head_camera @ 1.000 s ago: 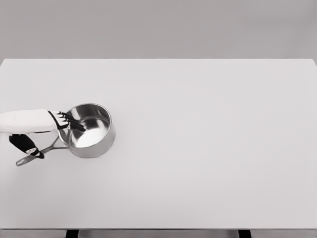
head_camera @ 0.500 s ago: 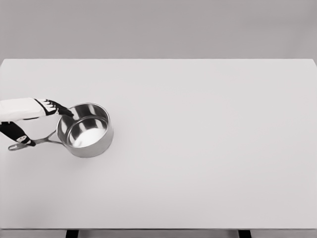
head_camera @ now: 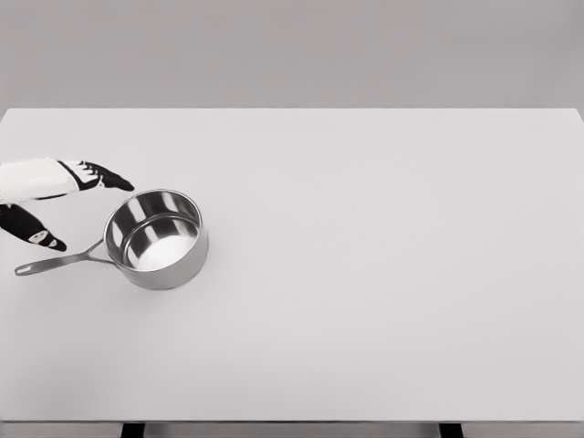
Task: Rotate pot handle
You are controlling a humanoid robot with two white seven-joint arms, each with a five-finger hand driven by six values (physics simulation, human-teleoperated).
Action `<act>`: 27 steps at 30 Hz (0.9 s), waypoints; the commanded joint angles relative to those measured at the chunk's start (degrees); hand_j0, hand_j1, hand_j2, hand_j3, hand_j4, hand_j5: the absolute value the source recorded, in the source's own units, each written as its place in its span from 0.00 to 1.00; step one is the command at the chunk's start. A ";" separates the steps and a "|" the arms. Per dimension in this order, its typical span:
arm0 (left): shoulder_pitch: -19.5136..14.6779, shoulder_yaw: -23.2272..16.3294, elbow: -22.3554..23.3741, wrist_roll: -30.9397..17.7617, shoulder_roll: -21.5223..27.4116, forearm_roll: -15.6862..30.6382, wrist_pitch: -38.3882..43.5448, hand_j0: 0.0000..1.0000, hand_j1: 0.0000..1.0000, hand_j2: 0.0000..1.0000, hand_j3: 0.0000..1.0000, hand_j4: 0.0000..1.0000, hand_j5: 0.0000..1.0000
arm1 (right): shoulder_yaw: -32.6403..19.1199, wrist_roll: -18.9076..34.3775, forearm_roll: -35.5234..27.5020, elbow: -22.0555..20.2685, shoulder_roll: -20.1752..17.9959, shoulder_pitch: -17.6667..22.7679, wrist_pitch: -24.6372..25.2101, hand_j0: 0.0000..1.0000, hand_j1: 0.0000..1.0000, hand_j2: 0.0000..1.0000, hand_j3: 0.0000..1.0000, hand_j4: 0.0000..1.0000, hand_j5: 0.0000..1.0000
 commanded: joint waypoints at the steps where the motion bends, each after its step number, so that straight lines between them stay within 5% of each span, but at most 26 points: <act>1: 0.08 0.01 -4.60 -0.14 1.36 2.84 0.14 1.00 1.00 1.00 1.00 1.00 1.00 | 0.01 0.04 -0.03 0.00 -0.01 0.00 -0.02 1.00 1.00 1.00 1.00 1.00 1.00; 4: 3.16 -0.17 -5.66 -0.32 2.59 2.66 0.14 1.00 1.00 1.00 1.00 1.00 1.00 | 0.01 0.04 -0.03 0.00 -0.01 0.00 -0.02 1.00 1.00 1.00 1.00 1.00 1.00; 11: 3.86 -0.34 0.41 -0.32 2.68 2.13 0.14 1.00 1.00 1.00 1.00 1.00 1.00 | 0.01 0.04 -0.03 0.00 -0.01 0.00 -0.02 1.00 1.00 1.00 1.00 1.00 1.00; 27: 4.74 0.80 2.52 -0.49 0.22 -5.07 0.14 1.00 1.00 1.00 1.00 1.00 1.00 | 0.01 0.04 -0.03 0.00 -0.01 0.00 -0.02 1.00 1.00 1.00 1.00 1.00 1.00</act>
